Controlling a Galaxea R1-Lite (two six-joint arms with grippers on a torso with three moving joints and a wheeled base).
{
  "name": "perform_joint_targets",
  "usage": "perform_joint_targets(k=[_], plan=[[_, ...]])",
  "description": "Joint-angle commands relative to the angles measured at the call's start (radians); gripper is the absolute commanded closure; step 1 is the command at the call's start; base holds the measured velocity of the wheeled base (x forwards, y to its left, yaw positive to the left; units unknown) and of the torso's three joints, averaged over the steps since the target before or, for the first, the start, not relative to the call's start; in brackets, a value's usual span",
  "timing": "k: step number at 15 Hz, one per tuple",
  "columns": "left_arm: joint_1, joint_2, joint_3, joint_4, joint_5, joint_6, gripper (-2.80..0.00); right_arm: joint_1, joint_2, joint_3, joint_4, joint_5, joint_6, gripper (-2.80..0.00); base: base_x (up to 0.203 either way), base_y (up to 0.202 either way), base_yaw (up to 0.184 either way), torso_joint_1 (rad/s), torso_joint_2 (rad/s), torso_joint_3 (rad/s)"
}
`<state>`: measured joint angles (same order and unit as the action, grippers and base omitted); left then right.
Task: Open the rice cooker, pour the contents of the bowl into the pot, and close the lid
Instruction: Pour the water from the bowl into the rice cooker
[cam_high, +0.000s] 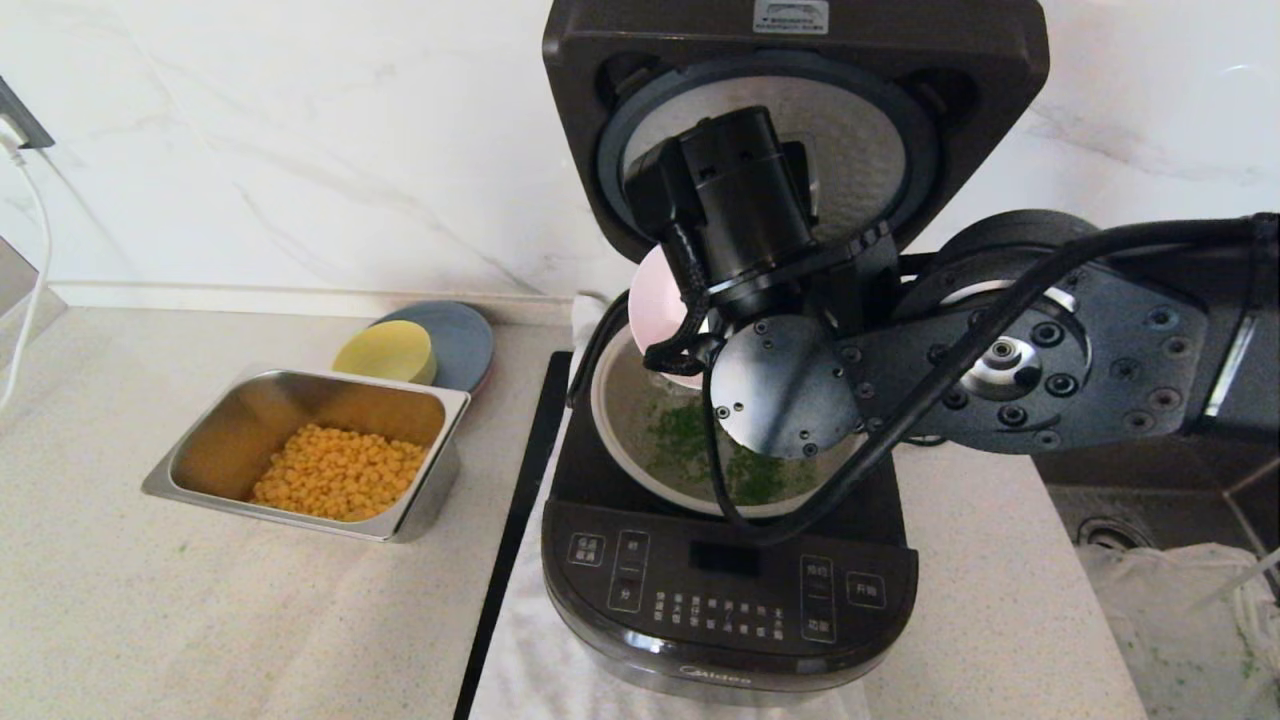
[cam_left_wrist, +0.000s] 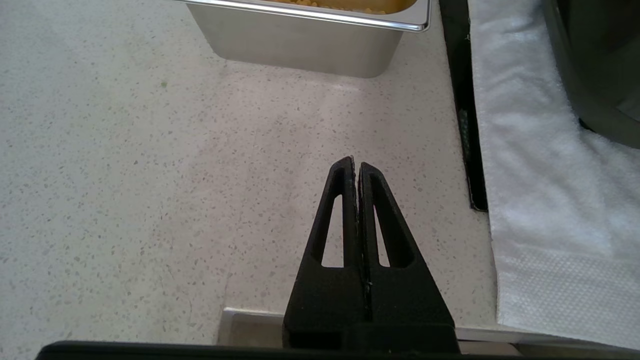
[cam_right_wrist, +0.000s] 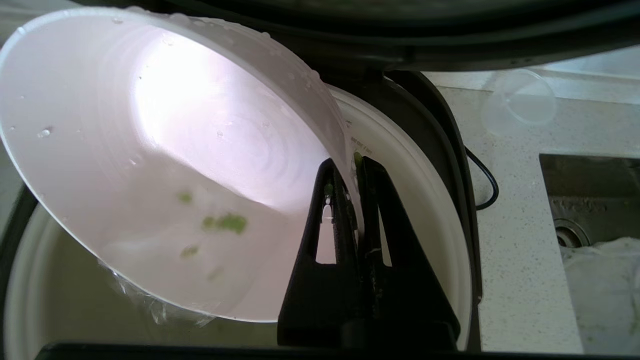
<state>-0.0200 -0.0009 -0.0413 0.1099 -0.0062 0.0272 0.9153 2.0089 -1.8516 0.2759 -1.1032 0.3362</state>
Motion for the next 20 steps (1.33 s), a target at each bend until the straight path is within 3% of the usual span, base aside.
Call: perform_joint_targets(k=[1, 5, 9, 14, 18, 20], plan=[[0.000, -0.001, 0.000, 0.001, 0.000, 0.000, 0.00, 0.000, -0.004, 0.050, -0.078, -0.028, 0.001, 0.00, 0.000, 0.000, 0.000, 0.000, 0.00, 0.000], [0.000, -0.001, 0.000, 0.001, 0.000, 0.000, 0.00, -0.001, -0.032, 0.175, -0.254, -0.030, -0.017, 0.00, 0.000, 0.000, 0.000, 0.000, 0.00, 0.000], [0.000, -0.002, 0.000, 0.001, -0.001, 0.000, 0.00, -0.002, -0.049, 0.372, -0.605, -0.030, -0.114, 0.00, 0.000, 0.000, 0.000, 0.000, 0.00, 0.000], [0.000, -0.001, 0.000, 0.001, 0.000, 0.000, 0.00, 0.001, -0.066, 0.584, -1.196, -0.025, -0.405, 0.00, 0.000, 0.000, 0.000, 0.000, 0.00, 0.000], [0.000, -0.001, 0.000, 0.001, 0.000, 0.000, 0.00, 0.010, -0.033, 0.726, -1.718, 0.019, -0.745, 0.00, 0.000, 0.000, 0.000, 0.000, 0.00, 0.000], [0.000, -0.001, 0.000, 0.001, 0.000, 0.000, 0.00, 0.021, -0.016, 0.789, -1.806, 0.062, -0.825, 0.00, 0.000, 0.000, 0.000, 0.000, 0.00, 0.000]])
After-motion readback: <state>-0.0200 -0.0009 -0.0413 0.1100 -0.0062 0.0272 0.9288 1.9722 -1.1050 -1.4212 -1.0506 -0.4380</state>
